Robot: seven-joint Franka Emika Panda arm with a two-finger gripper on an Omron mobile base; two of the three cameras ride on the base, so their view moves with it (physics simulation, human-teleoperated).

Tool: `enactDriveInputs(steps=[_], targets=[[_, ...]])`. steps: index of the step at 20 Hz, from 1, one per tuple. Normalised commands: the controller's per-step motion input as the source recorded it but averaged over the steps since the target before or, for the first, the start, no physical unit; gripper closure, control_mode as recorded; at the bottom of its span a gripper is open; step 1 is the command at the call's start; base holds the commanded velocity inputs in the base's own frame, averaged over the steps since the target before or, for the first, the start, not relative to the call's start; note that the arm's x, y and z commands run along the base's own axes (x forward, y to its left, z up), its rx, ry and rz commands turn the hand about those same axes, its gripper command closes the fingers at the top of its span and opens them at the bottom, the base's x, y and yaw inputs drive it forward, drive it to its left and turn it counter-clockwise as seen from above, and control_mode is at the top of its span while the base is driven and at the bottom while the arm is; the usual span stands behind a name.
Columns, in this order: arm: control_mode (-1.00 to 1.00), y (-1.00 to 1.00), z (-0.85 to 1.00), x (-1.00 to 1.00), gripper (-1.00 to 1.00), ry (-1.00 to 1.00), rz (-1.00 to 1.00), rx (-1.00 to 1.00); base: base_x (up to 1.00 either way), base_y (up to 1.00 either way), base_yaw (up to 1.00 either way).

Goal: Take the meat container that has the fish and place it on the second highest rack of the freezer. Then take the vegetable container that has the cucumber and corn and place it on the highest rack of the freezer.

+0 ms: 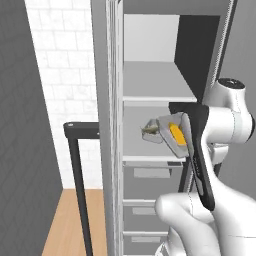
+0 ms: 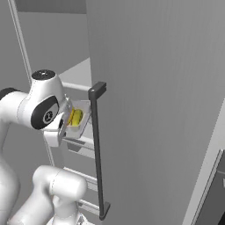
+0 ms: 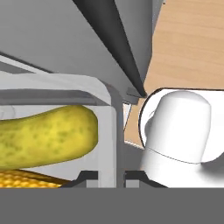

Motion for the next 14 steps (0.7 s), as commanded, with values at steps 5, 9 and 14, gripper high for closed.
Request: enactDriveInputs(steps=[5,9,14], targets=[[-1.0,0.2,0.6,-0.01,1.0,-0.2,-0.08,0.0,0.0,0.0,0.0],[-1.0,0.16,0.6,0.24,1.0,-0.12,-0.14,0.0,0.0,0.0,0.0],[-1.0,0.01,0.42,0.58,1.0,-0.08,-0.12,0.0,0.0,0.0,0.0]])
